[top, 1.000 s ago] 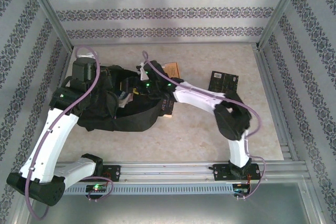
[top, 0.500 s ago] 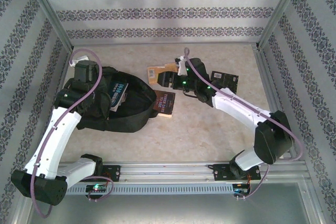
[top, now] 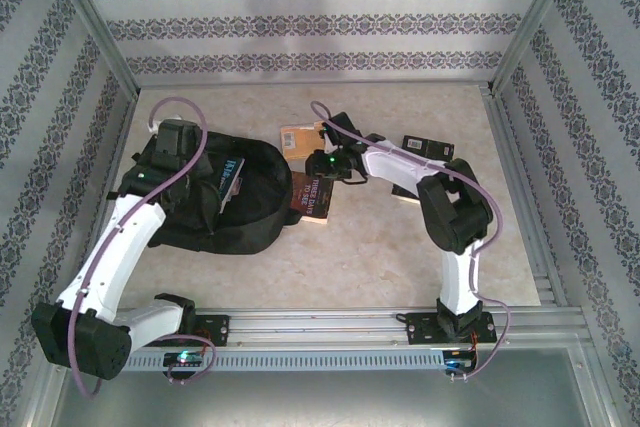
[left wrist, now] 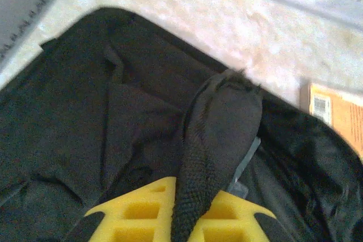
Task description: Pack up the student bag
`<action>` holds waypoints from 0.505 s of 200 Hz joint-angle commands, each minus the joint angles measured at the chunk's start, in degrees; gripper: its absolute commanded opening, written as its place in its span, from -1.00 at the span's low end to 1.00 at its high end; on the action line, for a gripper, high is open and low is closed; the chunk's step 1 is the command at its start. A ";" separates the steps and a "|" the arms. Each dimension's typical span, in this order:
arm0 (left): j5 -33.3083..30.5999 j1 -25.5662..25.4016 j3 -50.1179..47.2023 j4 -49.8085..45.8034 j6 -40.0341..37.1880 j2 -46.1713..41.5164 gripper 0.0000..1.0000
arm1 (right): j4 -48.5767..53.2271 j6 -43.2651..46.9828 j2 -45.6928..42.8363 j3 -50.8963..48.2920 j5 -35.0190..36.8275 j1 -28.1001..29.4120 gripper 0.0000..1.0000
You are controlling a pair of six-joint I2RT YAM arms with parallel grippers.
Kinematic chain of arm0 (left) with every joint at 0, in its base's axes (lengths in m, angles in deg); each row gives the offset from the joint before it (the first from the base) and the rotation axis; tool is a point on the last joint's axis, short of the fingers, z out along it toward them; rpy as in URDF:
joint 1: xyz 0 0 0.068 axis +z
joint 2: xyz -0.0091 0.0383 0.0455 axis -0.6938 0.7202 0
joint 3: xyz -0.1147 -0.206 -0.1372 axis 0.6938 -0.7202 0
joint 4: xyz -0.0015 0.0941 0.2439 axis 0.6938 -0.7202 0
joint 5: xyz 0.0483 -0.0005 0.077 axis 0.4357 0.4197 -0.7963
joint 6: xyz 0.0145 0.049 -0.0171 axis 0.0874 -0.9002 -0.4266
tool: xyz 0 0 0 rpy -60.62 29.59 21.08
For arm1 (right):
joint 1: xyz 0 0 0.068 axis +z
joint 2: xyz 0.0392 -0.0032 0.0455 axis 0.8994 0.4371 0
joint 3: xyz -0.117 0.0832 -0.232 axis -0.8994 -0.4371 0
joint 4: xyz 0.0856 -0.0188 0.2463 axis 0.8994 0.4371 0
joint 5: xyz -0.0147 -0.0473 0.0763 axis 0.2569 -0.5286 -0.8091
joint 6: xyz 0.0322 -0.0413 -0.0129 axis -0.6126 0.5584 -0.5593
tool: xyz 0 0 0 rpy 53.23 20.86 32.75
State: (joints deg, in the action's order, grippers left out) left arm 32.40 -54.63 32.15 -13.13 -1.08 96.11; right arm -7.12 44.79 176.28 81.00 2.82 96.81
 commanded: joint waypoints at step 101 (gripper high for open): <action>16.02 -13.79 9.12 -2.63 -5.49 0.70 0.43 | 2.09 -4.63 -0.26 -14.92 11.03 -1.63 -0.41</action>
State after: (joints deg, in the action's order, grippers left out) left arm 49.47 -62.50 36.48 -12.82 -2.67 94.82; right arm -10.29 42.75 178.29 74.75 5.73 97.88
